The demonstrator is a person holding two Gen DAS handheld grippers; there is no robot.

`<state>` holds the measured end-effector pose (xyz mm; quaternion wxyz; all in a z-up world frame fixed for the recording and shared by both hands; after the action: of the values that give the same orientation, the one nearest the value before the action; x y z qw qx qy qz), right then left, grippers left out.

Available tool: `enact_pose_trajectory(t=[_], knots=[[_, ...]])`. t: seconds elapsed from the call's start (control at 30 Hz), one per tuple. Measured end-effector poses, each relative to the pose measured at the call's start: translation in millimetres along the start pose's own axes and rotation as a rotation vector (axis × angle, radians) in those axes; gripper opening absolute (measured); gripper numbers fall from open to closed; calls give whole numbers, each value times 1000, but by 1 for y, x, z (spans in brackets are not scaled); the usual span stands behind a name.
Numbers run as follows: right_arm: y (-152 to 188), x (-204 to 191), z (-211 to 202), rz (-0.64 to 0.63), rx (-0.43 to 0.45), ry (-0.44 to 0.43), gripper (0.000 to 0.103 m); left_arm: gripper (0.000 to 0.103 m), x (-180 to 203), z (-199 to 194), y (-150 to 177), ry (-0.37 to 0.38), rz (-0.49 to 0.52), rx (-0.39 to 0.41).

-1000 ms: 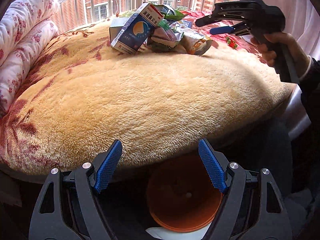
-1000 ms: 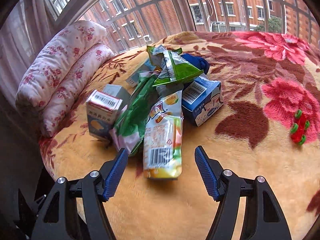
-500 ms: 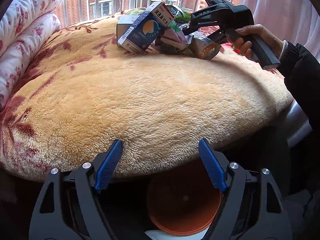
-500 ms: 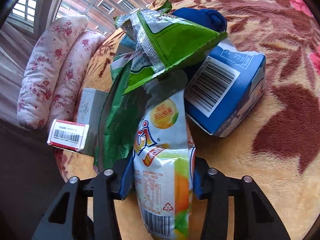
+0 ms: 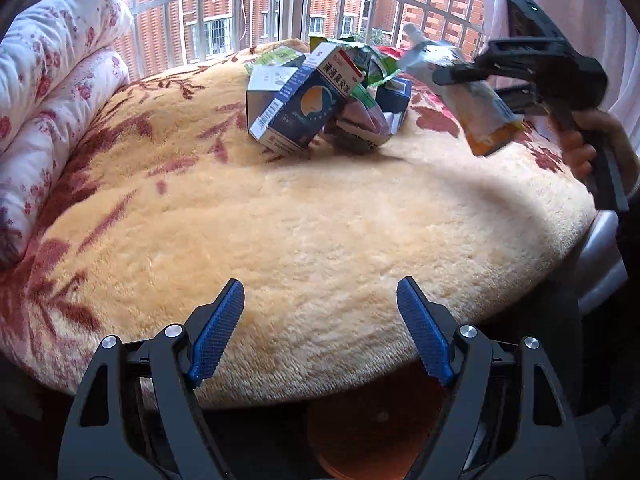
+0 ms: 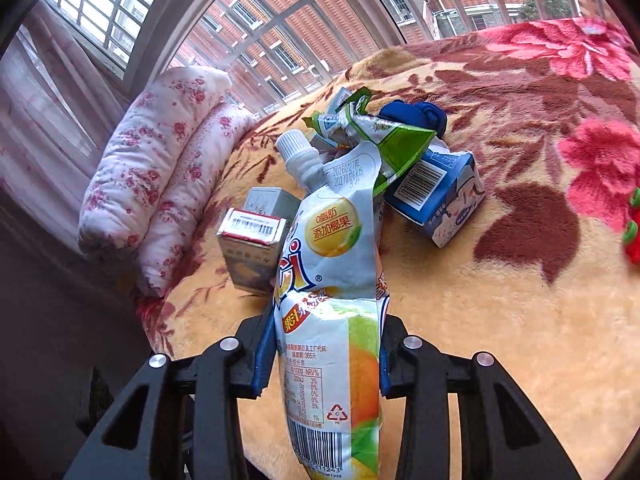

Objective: Collect trash
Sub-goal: 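Grasp the orange juice pouch with the right gripper, then grasp the blue-and-white medicine carton with the left gripper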

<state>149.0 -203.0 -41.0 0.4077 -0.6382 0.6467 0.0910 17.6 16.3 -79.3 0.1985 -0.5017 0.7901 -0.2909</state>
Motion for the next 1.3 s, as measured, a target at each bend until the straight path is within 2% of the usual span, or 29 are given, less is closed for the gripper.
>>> enact_pose_trajectory(t=[0.17,0.27,0.37,0.5,0.63,0.8,1.03,1.07,1.1,1.13,1.23,1.3], knots=[[40,1,-33,3,75,-22,39,77,-14,24,-44,-35,100,8],[65,3,-45,16,95,-32,39,77,-21,46,-68,-25,161,-8],[86,3,-51,15,109,-17,39,77,-31,65,-88,25,189,-14],[105,5,-53,1,109,5,39,77,-47,82,-110,105,165,-12],[117,9,-48,11,92,-3,39,77,-52,97,-120,177,187,-36],[119,18,-42,30,78,2,39,77,-52,113,-122,175,252,-61],[118,23,-36,45,69,3,39,77,-46,120,-131,220,286,-46],[117,24,-36,49,72,3,40,72,-45,121,-131,223,286,-46],[117,25,-35,52,73,1,39,58,-43,122,-131,227,288,-47],[117,25,-35,55,73,0,40,50,-41,124,-130,225,291,-58],[119,27,-36,63,73,-3,39,43,-39,125,-127,159,299,-60],[120,28,-38,65,77,-4,39,32,-39,120,-125,139,285,-56]])
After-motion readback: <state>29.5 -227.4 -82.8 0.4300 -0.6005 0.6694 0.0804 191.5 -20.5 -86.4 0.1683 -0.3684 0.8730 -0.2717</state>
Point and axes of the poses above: each gripper's, at about its wrist camera, not at the fingertips, and z roughly the way its jaws point, x to its right, y to its underside, the point moved 5 cm from there along z, roughly the way its jaws point, and after that the axes turned 8 degrees about z, right-handed, at the moved point
